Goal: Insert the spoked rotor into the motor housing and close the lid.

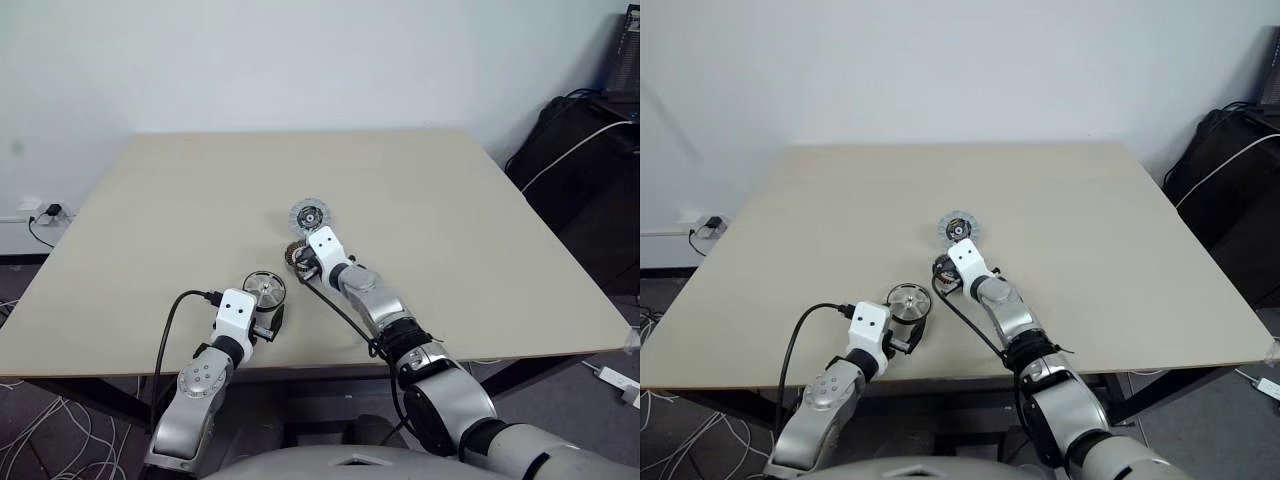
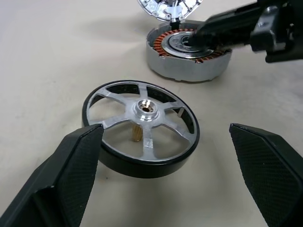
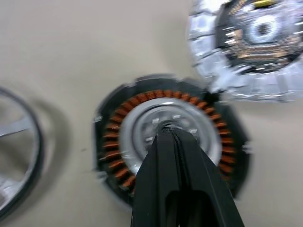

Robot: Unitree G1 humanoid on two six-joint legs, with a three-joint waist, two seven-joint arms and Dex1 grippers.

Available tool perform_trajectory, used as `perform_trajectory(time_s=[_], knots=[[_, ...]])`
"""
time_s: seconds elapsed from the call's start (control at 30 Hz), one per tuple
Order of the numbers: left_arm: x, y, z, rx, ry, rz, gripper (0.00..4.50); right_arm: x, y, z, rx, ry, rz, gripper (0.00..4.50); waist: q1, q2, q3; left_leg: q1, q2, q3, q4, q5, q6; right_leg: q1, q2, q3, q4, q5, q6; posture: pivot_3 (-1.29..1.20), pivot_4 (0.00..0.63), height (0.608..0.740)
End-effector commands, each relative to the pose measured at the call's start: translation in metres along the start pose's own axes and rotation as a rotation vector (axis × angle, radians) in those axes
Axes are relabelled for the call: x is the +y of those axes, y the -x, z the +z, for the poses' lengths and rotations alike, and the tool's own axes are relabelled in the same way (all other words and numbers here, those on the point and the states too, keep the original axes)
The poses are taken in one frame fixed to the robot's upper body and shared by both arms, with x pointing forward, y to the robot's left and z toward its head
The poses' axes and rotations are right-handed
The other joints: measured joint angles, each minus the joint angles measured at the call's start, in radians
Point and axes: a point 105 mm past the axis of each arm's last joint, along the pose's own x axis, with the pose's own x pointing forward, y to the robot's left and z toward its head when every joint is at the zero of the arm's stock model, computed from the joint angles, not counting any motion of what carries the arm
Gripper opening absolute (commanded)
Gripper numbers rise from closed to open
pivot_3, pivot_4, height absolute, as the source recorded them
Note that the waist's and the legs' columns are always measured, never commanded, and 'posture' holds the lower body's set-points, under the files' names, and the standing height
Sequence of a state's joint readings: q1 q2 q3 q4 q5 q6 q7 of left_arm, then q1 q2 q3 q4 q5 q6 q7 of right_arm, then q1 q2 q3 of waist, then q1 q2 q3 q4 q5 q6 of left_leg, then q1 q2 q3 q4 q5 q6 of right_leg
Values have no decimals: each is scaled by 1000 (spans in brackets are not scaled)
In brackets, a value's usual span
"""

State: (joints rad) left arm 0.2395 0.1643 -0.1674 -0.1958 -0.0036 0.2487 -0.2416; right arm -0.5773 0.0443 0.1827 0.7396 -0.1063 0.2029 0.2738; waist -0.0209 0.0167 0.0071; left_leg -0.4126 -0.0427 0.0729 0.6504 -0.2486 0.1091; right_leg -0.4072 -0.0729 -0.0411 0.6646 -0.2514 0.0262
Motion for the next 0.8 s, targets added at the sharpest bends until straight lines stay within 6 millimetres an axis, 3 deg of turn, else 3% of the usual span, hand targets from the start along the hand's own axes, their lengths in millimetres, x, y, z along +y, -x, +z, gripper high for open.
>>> perform_trajectory(time_s=[0.03,0.8], knots=[[1,1,19,-75,-12,2,4500,-4,-3,26,-75,9,-25,15,-1,0,0,0,0,0,0,0,0,0,0,0,0,0,0,0,0,740],[4,9,17,-72,-2,43,4500,5,-20,21,16,81,-2,15,-6,0,0,1,0,0,0,2,-4,0,0,0,1,0,0,0,0,740]])
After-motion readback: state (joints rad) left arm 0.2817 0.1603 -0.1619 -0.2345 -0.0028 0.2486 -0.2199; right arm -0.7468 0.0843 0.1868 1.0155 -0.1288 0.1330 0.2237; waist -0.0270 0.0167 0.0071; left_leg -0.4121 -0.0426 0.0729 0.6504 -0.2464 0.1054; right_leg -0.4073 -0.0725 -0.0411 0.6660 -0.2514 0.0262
